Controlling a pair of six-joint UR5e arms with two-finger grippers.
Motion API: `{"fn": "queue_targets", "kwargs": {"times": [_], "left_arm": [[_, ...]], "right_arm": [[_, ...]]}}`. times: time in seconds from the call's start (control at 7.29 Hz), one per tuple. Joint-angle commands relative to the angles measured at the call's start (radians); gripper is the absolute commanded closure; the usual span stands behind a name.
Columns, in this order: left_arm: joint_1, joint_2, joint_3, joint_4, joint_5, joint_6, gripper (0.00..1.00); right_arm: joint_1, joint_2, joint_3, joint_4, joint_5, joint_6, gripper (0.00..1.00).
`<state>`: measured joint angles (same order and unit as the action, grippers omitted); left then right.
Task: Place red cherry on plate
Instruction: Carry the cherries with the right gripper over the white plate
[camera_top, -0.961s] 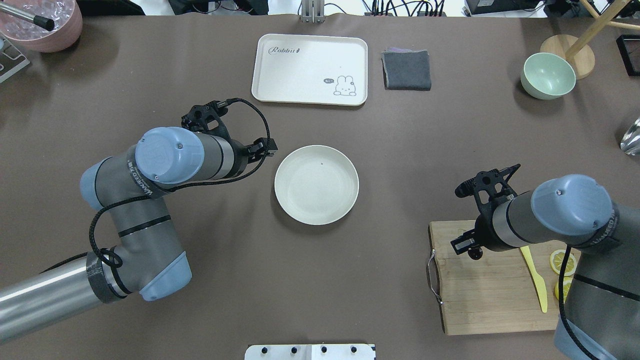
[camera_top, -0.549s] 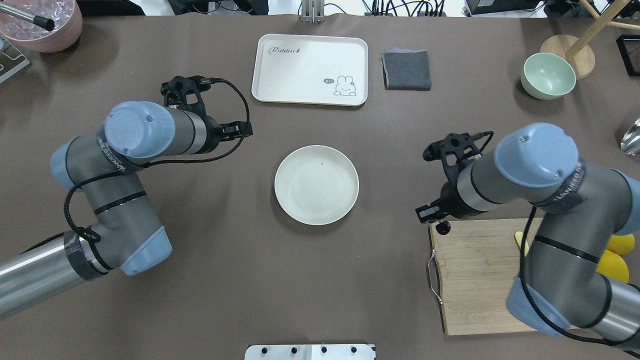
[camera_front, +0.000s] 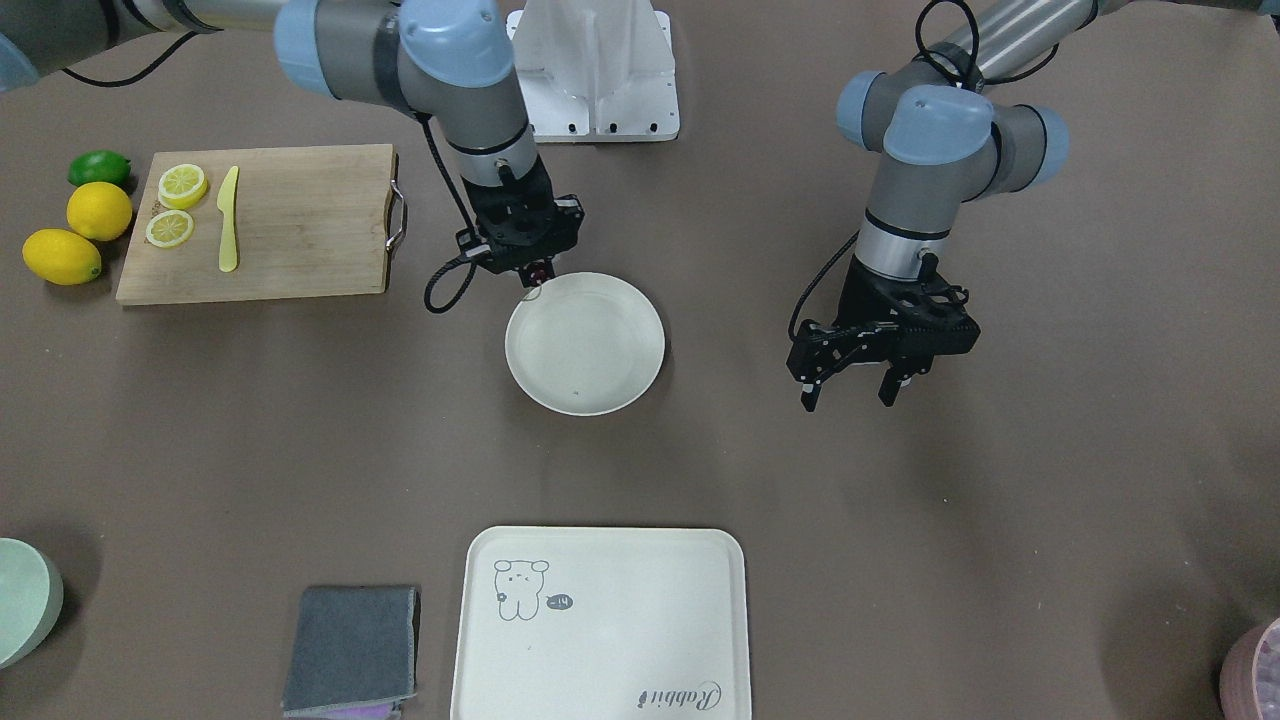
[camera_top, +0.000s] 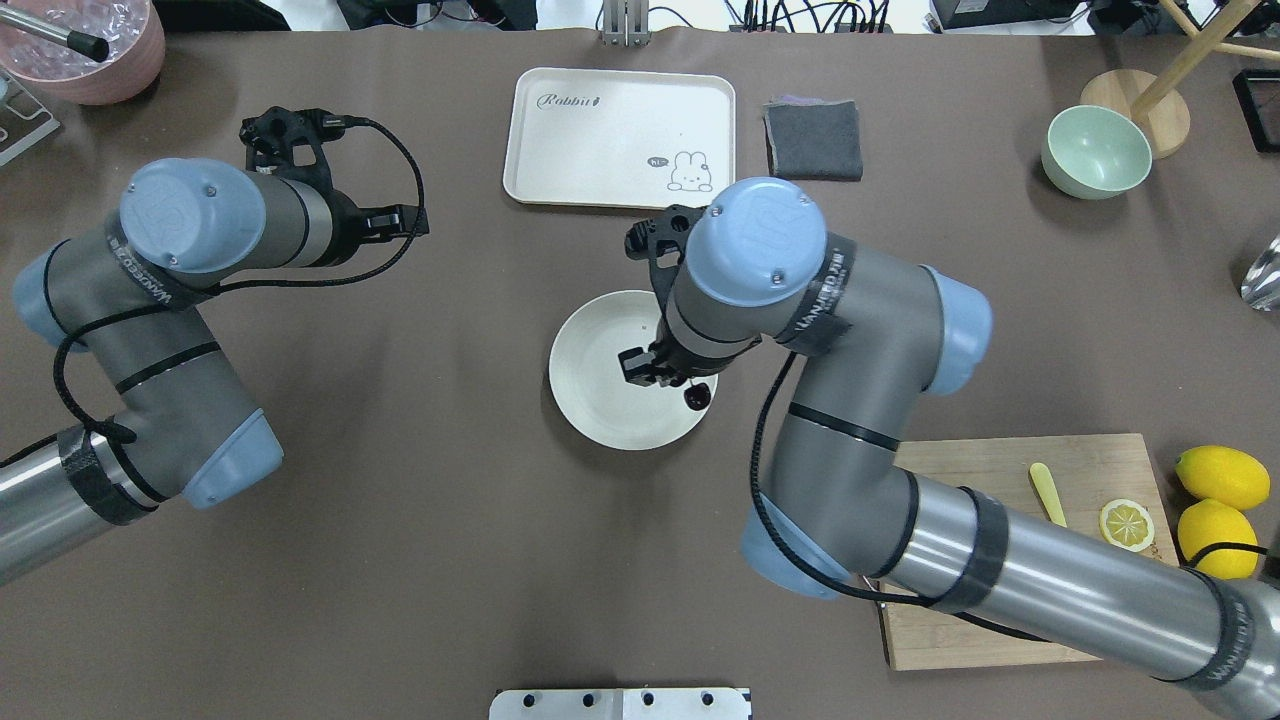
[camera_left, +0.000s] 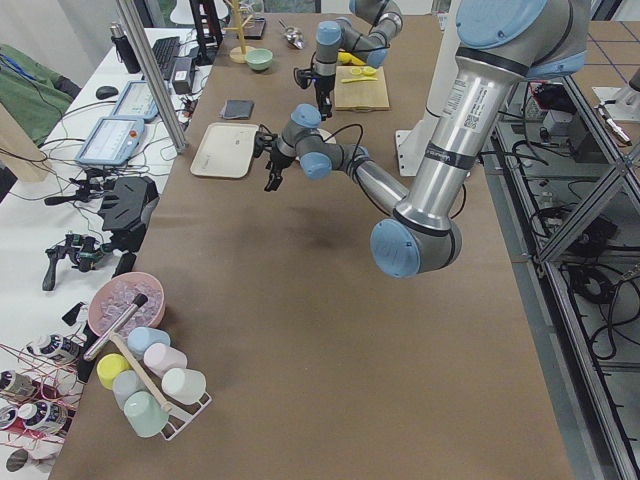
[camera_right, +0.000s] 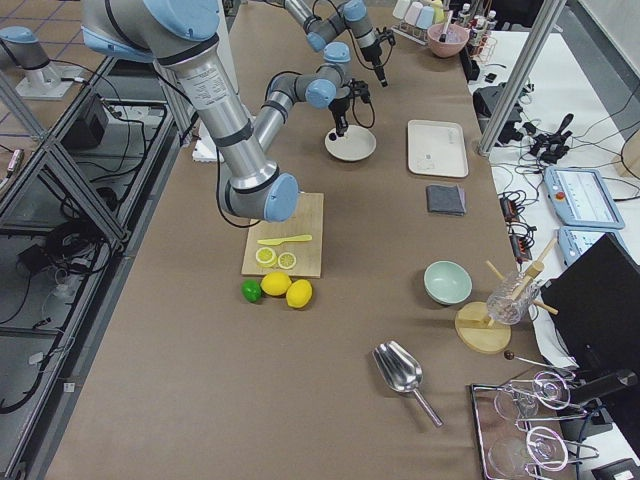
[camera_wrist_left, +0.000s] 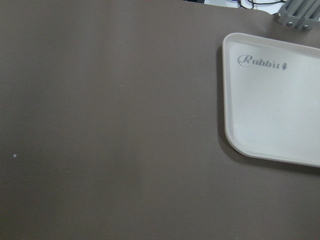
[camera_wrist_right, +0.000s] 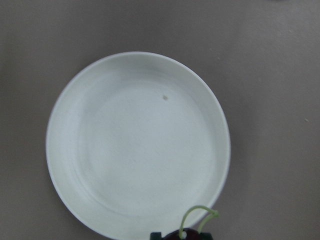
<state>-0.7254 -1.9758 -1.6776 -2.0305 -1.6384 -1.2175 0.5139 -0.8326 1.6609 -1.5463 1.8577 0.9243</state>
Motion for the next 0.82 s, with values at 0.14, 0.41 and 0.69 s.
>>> {"fn": "queue_targets", "kwargs": {"times": [0.14, 0.41, 0.69], "left_arm": [[-0.018, 0.021, 0.003, -0.013, 0.0, 0.001, 0.02], [-0.022, 0.02, 0.018, -0.013, 0.0, 0.001, 0.02], [-0.022, 0.02, 0.022, -0.014, 0.0, 0.001, 0.02]], "right_arm": [[-0.015, 0.112, -0.312, 0.29, -0.071, 0.039, 1.0], [-0.018, 0.102, -0.297, 0.285, -0.068, 0.037, 1.0], [-0.018, 0.087, -0.25, 0.191, -0.064, 0.036, 1.0]]}}
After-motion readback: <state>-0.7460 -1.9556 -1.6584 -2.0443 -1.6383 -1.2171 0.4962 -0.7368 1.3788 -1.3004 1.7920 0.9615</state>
